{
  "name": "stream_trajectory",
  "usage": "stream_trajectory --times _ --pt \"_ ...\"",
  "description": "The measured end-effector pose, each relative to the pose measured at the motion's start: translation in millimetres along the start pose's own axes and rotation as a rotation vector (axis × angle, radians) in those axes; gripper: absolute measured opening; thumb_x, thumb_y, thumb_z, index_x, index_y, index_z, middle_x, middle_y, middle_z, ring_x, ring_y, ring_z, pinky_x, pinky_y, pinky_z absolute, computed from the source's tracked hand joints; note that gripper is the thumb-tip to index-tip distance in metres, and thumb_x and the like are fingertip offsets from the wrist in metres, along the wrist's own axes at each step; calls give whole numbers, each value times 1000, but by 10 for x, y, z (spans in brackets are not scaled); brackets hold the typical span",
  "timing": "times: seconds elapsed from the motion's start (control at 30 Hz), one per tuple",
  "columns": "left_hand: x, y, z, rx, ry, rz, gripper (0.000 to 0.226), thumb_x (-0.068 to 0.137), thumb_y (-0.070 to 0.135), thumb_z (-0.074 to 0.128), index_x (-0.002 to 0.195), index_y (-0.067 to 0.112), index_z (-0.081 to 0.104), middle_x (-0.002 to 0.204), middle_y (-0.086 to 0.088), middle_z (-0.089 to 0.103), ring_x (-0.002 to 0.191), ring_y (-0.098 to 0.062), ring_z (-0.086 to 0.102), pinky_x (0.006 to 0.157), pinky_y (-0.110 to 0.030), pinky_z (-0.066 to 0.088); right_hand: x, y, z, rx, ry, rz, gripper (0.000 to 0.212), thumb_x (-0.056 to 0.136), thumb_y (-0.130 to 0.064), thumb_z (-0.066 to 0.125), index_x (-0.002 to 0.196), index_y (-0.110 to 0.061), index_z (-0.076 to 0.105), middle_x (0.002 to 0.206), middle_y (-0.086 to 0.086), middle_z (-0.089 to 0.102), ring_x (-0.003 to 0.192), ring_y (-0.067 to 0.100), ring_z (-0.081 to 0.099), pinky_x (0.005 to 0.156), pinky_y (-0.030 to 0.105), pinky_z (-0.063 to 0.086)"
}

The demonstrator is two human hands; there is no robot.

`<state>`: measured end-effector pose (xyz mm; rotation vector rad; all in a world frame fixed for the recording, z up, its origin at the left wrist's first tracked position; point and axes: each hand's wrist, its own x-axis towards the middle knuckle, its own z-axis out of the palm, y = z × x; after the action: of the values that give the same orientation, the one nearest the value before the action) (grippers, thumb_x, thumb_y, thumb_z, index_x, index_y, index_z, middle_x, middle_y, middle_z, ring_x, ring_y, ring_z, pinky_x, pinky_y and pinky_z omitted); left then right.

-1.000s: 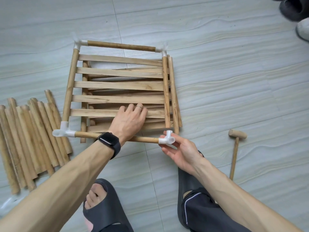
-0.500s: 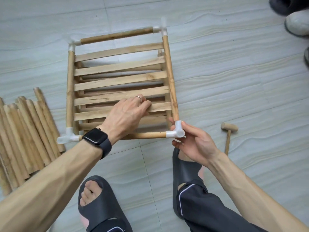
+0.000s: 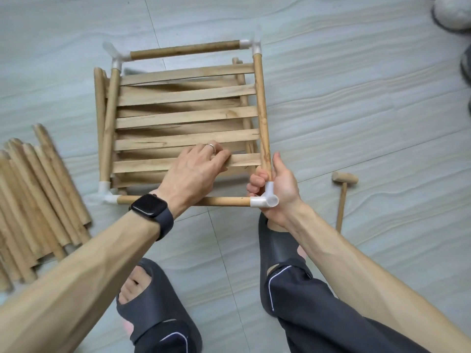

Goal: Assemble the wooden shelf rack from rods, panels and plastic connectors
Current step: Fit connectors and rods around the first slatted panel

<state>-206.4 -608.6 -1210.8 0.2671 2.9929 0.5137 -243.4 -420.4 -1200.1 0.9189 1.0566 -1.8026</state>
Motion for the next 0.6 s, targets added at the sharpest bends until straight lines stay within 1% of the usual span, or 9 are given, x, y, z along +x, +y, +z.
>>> stream_trajectory --times 0.07,0.17,0.27,0.37,0.43,0.53,0.6 --pt "42 -2 -28 -5 2 1 19 104 26 52 118 15 59 114 -9 58 90 -32 56 71 -36 33 -35 -69 27 52 -47 25 72 102 -67 25 48 -21 38 48 -5 33 46 14 31 52 26 27" --pt "76 24 -72 -12 -1 15 19 103 25 53 117 12 59 112 -10 57 88 -33 56 71 -42 40 -69 -108 70 -11 -7 -10 72 103 -65 26 46 -21 35 44 -4 29 43 14 26 52 27 23" --pt "57 63 -92 0 -17 16 20 104 23 52 118 11 60 112 -11 57 86 -33 54 70 -43 40 -82 -98 76 -34 30 -39 71 104 -63 27 47 -20 33 42 -4 28 42 13 24 46 25 23" --pt "77 64 -123 7 -39 13 22 105 24 49 120 12 60 113 -11 55 87 -32 52 72 -43 41 -97 -102 70 89 -14 0 72 100 -68 28 47 -19 34 42 -4 29 43 14 25 41 23 28" --pt "91 57 -152 -7 -63 27 22 105 25 47 118 12 59 111 -10 53 87 -31 50 73 -44 42 -106 -108 74 113 -29 12 73 99 -70 30 46 -20 34 41 -4 28 40 14 25 40 23 29" --pt "101 67 -169 -14 -82 36 20 104 25 47 116 13 57 110 -10 50 87 -30 49 72 -43 43 -88 -103 94 44 54 -48 69 101 -65 37 47 -21 35 42 -5 26 36 10 25 40 21 25" --pt "98 75 -167 -18 -97 22 17 104 24 48 115 14 56 109 -9 48 88 -29 48 70 -44 45 -73 -88 116 10 161 -101 60 99 -64 46 57 -21 41 48 -7 26 38 8 25 39 20 25"
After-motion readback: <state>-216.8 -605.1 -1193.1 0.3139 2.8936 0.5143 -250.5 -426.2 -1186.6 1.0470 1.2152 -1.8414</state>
